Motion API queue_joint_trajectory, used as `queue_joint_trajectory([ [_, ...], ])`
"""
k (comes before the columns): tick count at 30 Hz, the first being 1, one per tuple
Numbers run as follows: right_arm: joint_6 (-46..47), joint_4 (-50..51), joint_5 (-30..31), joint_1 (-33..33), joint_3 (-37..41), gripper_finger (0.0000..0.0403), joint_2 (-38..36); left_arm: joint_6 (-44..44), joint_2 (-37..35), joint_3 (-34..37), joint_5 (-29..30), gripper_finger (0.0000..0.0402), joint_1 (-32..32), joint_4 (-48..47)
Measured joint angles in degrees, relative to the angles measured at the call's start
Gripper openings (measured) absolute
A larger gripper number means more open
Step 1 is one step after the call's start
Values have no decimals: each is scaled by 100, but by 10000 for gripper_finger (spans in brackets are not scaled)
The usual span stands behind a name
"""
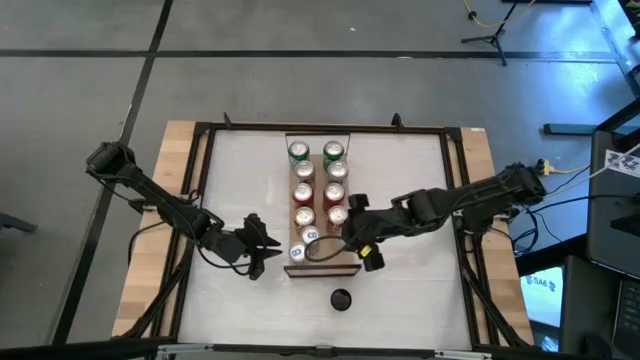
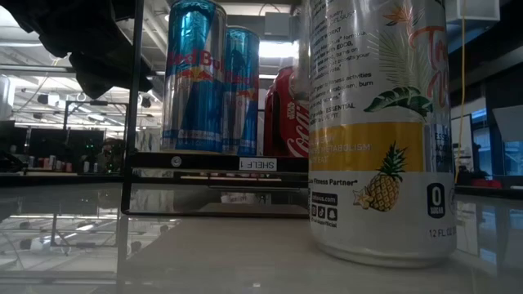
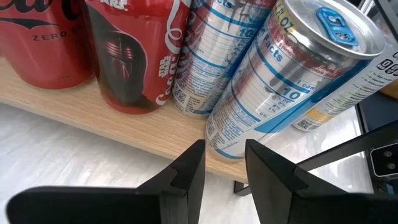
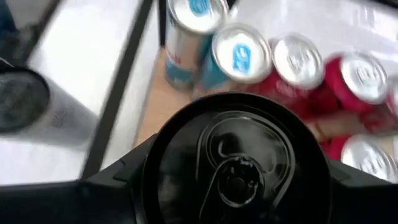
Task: Place canned beverage on shelf
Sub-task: Put the right yellow soda can on the shelf aligned with the other blue soda can
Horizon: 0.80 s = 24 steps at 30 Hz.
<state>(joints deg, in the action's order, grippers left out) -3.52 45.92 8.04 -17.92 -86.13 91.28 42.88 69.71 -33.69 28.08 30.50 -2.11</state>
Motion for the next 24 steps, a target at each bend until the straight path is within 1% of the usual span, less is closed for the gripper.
queue_joint_trajectory([
  [4, -165, -374, -395, 92, -2, 254, 174, -1, 0, 0, 0, 105, 1, -5],
  [14, -304, -404, -503, 281, -2, 254, 645, -1, 0, 0, 16, 105, 0, -4],
  [24, -427, -445, -632, 497, -2, 254, 704, -1, 0, 0, 149, 105, 0, -2],
])
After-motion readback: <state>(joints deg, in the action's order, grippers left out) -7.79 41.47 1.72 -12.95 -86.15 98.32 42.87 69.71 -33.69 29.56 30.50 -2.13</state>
